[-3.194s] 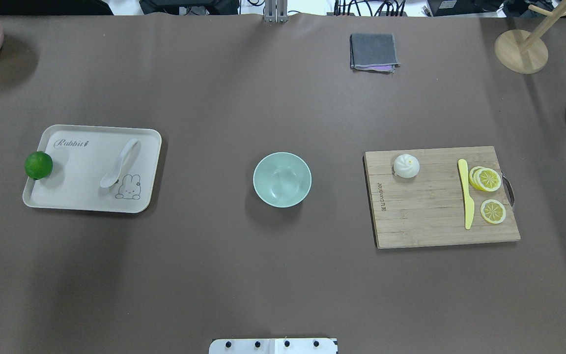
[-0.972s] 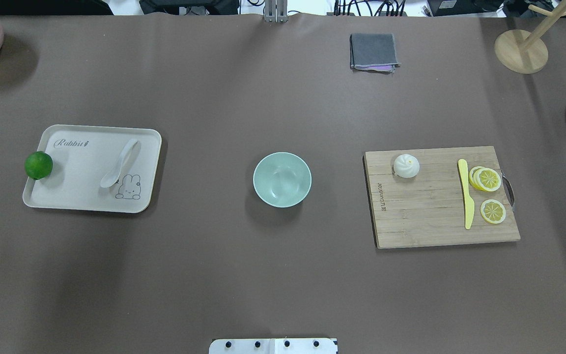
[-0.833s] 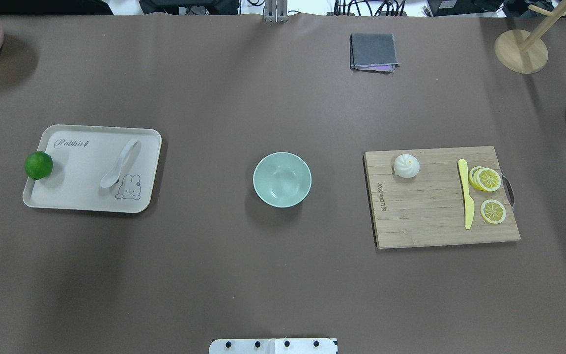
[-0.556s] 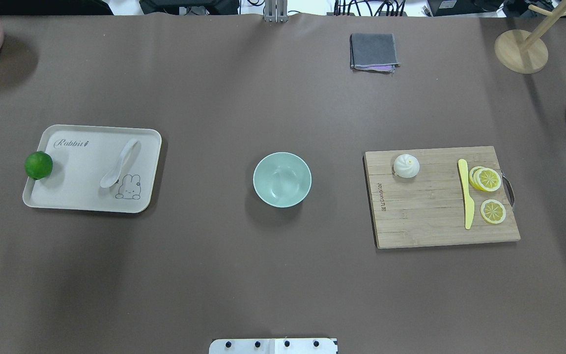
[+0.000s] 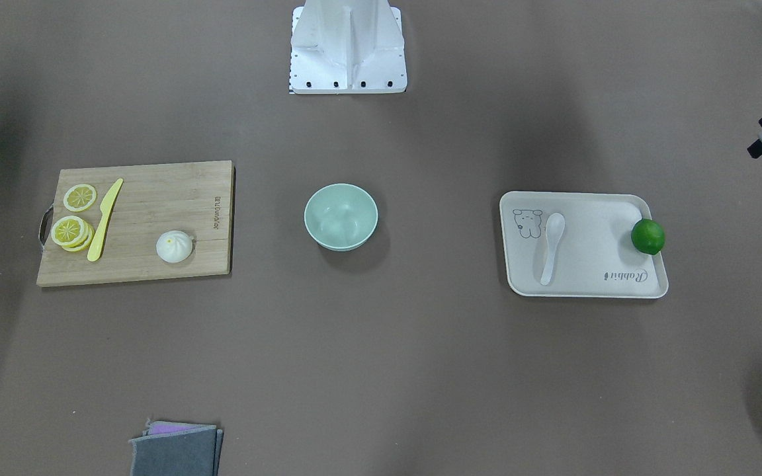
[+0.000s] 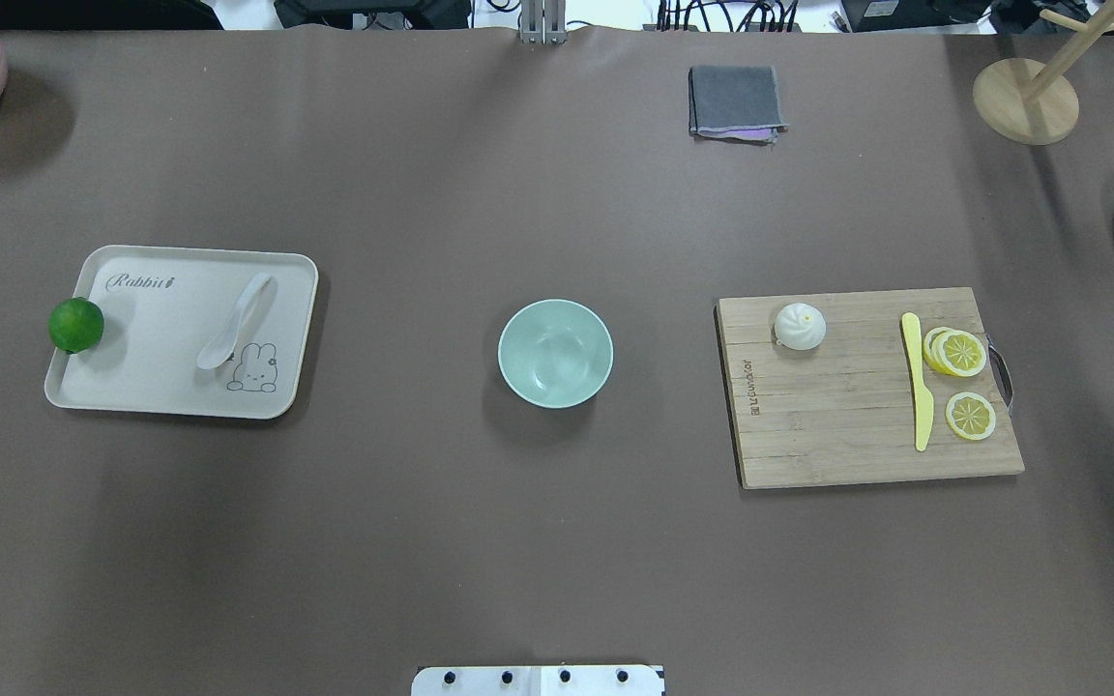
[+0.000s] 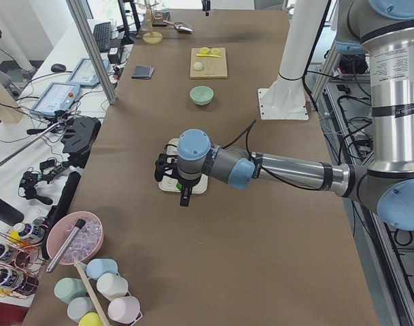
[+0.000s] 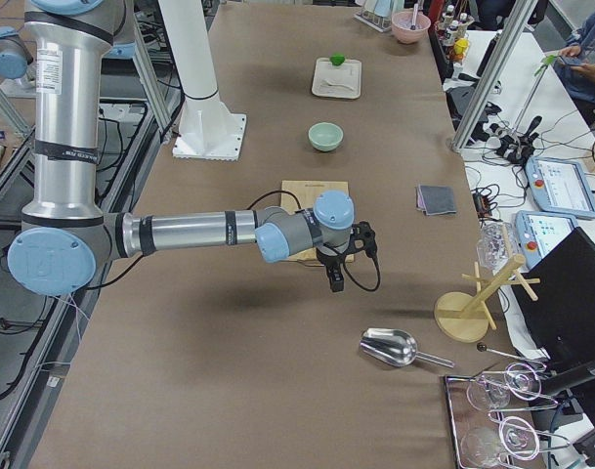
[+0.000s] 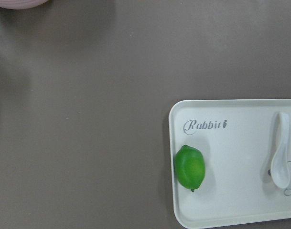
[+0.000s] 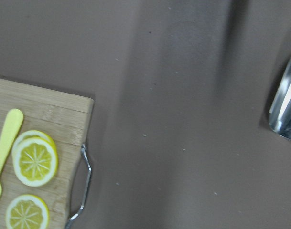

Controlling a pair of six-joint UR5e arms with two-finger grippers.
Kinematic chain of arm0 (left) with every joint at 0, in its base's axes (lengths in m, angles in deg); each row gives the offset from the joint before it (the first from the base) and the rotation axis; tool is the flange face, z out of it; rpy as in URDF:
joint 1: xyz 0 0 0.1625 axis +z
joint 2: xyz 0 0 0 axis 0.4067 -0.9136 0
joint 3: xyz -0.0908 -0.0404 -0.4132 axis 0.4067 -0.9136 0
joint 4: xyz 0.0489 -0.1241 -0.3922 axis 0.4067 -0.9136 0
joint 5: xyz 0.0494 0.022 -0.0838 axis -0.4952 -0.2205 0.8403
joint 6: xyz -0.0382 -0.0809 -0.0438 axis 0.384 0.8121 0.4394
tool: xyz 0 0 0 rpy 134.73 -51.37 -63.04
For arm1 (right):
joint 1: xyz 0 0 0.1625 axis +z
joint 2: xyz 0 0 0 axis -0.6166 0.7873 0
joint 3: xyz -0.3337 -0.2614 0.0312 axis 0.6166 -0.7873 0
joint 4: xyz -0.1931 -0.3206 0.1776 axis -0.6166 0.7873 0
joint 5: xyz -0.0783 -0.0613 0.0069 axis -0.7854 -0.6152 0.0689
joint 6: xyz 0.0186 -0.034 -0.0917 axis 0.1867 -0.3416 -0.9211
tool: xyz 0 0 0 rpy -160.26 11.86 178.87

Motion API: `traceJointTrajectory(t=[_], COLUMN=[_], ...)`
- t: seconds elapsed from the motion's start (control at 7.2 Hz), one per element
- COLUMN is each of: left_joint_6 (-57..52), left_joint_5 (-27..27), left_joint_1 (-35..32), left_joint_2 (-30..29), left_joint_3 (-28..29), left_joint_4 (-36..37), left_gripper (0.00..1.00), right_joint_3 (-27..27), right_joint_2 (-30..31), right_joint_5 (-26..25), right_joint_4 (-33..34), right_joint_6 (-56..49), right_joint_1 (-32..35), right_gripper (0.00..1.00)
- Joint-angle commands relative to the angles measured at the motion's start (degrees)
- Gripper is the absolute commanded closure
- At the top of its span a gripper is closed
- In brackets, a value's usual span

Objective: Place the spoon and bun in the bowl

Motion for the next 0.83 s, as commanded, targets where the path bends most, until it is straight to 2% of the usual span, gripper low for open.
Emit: traceJointTrajectory(t=[0.0,0.14,0.28,0.42,0.56,0.69], left_joint_6=[5.26,5.7,5.79,6.14,6.14,6.05], left_joint_5=[-1.99,-4.0,-8.63,-10.07,-10.17,-12.17], left_joint_1=[4.68,10.62,15.12,18.38,19.81,22.34], left_joint_2=[-3.49,-6.04,-9.28,-12.71,-17.44,-20.1], left_joint_3=[0.48,0.56,0.74,3.09,6.68,8.81], left_joint_4=[-2.91,-2.82,-2.56,-2.38,-0.29,0.77], left_gripper=[0.07,0.1,0.13,0.17,0.19,0.2], right_joint_3=[3.13,5.15,5.87,6.31,7.01,6.76], right_joint_2=[-2.05,-3.8,-6.6,-8.72,-10.39,-11.54], right_joint_5=[-2.12,-4.31,-5.11,-6.95,-11.23,-12.67], right_joint_4=[-8.03,-8.04,-7.95,-7.86,-7.69,-7.34], right_joint_6=[17.13,22.51,25.78,28.51,31.15,32.04], right_joint_1=[-9.16,-12.59,-15.15,-18.13,-22.25,-24.73], right_gripper=[0.02,0.05,0.06,0.06,0.06,0.07])
